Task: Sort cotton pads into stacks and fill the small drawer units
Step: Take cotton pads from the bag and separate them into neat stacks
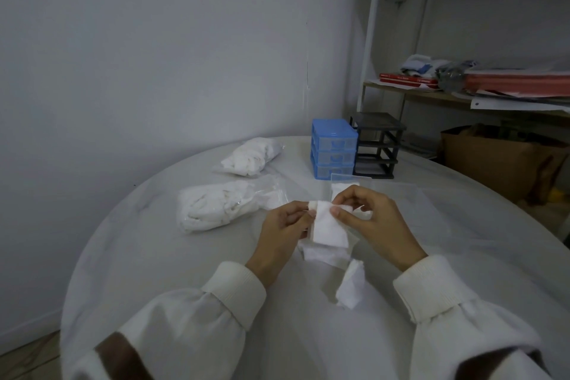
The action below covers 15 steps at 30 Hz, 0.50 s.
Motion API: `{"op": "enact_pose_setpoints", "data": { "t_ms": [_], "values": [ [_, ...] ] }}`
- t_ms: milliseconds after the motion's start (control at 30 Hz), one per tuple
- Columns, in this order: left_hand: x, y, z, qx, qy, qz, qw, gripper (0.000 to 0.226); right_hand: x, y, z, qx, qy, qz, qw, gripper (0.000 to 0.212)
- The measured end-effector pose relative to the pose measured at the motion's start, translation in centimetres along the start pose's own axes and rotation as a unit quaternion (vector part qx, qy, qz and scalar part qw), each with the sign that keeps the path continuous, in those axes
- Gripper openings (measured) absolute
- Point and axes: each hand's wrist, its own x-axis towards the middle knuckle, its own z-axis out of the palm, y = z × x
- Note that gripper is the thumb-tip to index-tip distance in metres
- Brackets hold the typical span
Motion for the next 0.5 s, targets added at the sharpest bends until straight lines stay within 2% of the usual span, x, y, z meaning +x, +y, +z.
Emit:
{"op": "enact_pose_setpoints", "data": {
  "t_ms": [367, 500],
  "values": [
    [-0.51, 0.57, 0.25, -0.063, -0.058, -0.018, 0.996, 0.015, -0.19, -0.29, 0.22, -0.017, 0.022, -0.028, 0.999, 0.015],
    [-0.28, 0.19, 0.16, -0.041, -0.044, -0.012, 0.998, 0.017, -0.19, 0.00, 0.66, -0.035, 0.031, -0.032, 0.998, 0.020]
  ]
}}
